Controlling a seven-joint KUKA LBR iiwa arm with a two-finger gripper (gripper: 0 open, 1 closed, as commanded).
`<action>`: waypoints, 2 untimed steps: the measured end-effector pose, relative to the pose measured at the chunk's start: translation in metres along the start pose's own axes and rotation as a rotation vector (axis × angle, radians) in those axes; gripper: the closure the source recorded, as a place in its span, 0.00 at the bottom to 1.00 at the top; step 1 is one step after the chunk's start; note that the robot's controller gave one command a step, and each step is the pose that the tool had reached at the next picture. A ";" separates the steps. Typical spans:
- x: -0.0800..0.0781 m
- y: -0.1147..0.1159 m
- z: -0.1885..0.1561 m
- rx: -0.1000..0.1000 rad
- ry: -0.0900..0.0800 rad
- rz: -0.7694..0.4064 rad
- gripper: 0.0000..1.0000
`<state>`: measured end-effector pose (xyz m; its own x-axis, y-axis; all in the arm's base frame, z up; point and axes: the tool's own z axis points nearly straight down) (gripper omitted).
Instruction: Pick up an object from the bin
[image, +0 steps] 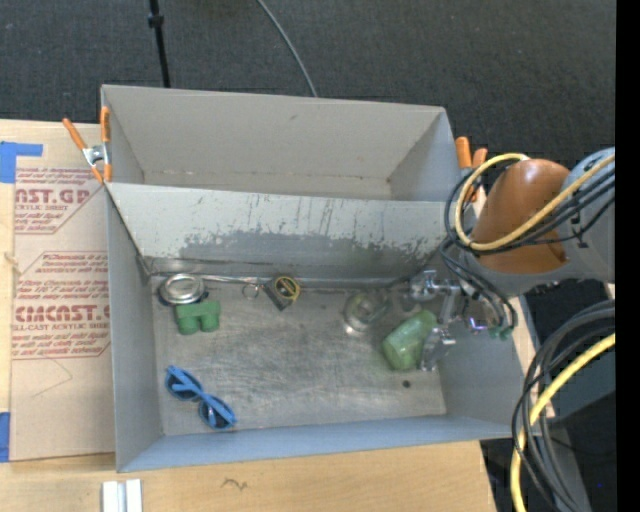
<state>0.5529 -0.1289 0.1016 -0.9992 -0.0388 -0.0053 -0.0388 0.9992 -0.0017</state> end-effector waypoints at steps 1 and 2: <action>0.001 0.008 0.002 -0.002 0.004 -0.075 0.00; -0.001 0.000 0.030 -0.004 0.003 -0.042 0.00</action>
Offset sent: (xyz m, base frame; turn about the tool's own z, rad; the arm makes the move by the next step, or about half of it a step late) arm -0.0021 0.0073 -0.0016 -0.0750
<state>0.5541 -0.1289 0.0720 -0.9967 -0.0808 -0.0023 -0.0808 0.9967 0.0026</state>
